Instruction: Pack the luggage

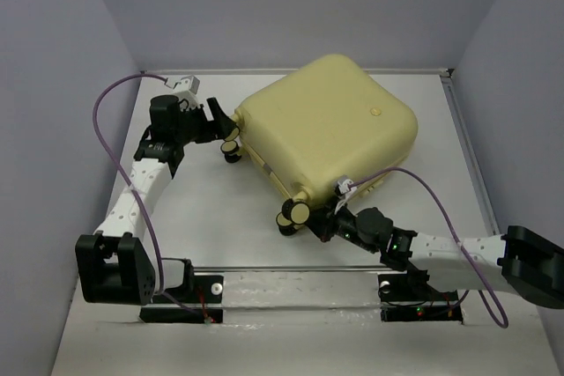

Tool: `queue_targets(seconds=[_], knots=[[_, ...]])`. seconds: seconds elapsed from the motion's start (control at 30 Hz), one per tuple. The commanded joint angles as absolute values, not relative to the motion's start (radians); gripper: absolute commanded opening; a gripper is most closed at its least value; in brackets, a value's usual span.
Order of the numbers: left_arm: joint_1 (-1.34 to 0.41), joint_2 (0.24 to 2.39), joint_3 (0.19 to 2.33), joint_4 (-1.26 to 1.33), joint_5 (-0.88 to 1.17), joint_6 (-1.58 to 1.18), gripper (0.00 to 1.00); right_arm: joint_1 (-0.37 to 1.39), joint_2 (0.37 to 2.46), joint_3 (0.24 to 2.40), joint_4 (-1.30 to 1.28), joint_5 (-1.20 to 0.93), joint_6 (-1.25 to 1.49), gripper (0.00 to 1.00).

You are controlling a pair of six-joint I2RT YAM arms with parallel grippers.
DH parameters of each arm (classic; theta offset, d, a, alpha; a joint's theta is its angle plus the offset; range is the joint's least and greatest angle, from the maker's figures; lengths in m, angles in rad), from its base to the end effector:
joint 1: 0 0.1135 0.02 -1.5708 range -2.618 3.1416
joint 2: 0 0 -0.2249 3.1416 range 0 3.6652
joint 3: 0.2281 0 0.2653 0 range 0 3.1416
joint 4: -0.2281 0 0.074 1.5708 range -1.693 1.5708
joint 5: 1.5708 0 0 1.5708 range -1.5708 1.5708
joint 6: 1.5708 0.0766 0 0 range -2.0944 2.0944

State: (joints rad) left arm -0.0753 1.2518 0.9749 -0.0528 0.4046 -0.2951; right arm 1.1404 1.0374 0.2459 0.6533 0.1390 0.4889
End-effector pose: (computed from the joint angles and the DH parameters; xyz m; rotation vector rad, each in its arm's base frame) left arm 0.3478 -0.0565 0.2674 0.0686 1.9219 -0.6340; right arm 0.1258 0.2486 0.1448 -0.4805 1.7689 1.0713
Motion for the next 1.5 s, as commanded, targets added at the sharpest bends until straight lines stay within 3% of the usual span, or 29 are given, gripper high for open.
queue_targets(seconds=[0.0,0.03,0.13,0.63,0.7,0.8,0.83,0.87,0.9,1.07,1.47], knots=[[-0.074,1.261,0.995,-0.023,0.532,-0.172,0.91,1.189,1.006,0.284,0.847,-0.098,0.523,0.07],[-0.074,1.272,1.011,-0.025,0.534,-0.169,0.97,1.189,1.012,0.285,0.851,-0.101,0.523,0.07],[-0.074,1.305,1.029,-0.023,0.54,-0.155,0.99,1.189,1.019,0.285,0.859,-0.109,0.523,0.07],[-0.075,1.45,1.097,-0.018,0.583,-0.129,0.95,1.189,1.023,0.284,0.87,-0.126,0.526,0.07],[-0.077,1.465,1.106,-0.009,0.594,-0.133,0.82,1.189,1.022,0.284,0.867,-0.126,0.525,0.07],[-0.078,1.474,1.106,-0.006,0.597,-0.135,0.46,1.189,1.016,0.281,0.864,-0.12,0.525,0.07],[-0.078,1.474,1.104,-0.008,0.595,-0.137,0.3,1.189,1.012,0.281,0.858,-0.117,0.522,0.07],[-0.08,1.471,1.103,-0.006,0.598,-0.14,0.23,1.189,0.999,0.278,0.847,-0.097,0.522,0.07],[-0.081,1.468,1.097,-0.006,0.601,-0.144,0.06,1.189,0.988,0.275,0.824,-0.083,0.523,0.07],[-0.097,1.431,1.034,0.049,0.613,-0.245,0.06,1.129,0.901,0.249,0.775,-0.06,0.528,0.07],[-0.273,1.183,0.796,-0.04,0.39,-0.354,0.06,0.513,0.888,0.241,0.804,-0.498,0.661,0.07]])
